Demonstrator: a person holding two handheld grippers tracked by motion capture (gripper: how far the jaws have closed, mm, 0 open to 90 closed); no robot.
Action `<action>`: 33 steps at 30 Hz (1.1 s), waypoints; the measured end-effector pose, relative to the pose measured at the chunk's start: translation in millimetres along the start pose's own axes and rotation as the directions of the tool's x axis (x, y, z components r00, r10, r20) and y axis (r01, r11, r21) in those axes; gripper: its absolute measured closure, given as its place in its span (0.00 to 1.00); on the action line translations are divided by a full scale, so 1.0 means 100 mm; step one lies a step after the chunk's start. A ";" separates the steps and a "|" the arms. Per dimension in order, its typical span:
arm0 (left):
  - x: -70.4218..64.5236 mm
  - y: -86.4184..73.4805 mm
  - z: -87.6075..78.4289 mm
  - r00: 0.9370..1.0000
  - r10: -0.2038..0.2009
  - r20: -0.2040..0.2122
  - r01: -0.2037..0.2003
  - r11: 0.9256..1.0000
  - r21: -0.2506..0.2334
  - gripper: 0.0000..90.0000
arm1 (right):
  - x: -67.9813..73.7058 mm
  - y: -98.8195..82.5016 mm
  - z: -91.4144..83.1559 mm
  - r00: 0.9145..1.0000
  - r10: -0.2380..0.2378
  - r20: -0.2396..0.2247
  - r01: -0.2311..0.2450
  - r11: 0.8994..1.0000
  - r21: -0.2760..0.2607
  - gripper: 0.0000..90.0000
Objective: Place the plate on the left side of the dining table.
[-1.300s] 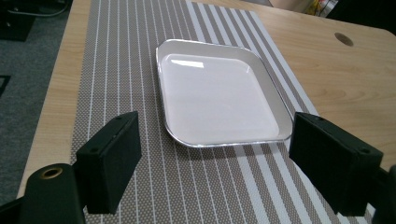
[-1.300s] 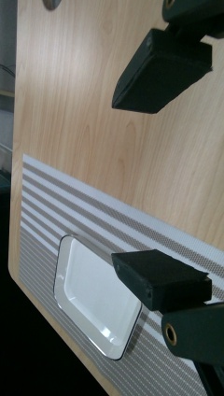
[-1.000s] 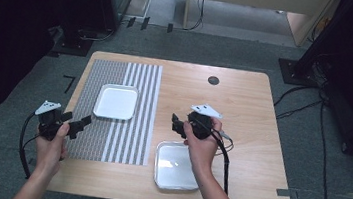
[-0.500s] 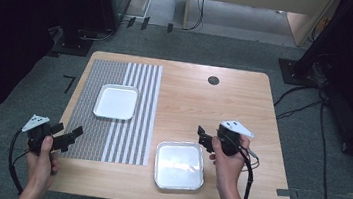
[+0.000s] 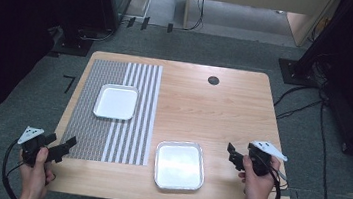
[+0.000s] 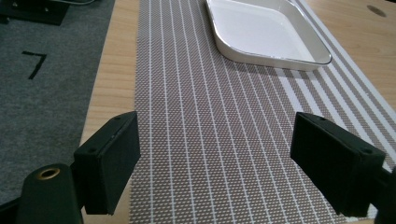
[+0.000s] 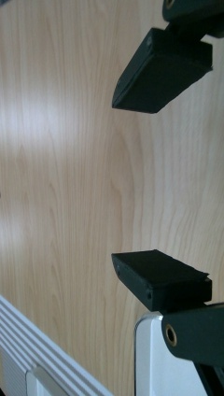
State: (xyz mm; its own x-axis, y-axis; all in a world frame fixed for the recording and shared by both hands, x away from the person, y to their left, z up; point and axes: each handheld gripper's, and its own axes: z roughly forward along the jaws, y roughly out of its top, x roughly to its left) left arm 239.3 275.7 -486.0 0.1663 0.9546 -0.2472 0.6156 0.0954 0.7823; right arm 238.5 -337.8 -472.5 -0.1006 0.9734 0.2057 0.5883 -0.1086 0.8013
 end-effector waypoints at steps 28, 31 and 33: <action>0.02 -0.32 0.03 0.992 0.086 -0.096 -0.082 0.995 0.052 0.18 | -1.00 -0.63 -0.37 0.991 0.003 0.137 -0.012 0.998 0.068 0.24; 0.00 -0.33 0.06 0.990 0.106 -0.098 -0.098 0.992 0.076 0.18 | -0.99 -0.64 -0.35 0.989 -0.012 0.146 0.000 0.996 0.087 0.24; -0.01 -0.34 0.08 0.987 0.125 -0.097 -0.116 0.989 0.092 0.15 | -0.94 -0.63 -0.33 0.985 -0.050 0.164 0.033 0.994 0.105 0.22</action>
State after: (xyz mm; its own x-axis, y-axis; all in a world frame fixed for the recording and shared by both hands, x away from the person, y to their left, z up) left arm 224.2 268.9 -517.2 0.1662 0.9819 -0.0906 0.6603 -0.0425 0.7498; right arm 184.4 -429.3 -524.3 0.0034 0.9975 0.0700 0.6659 -0.0544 0.7440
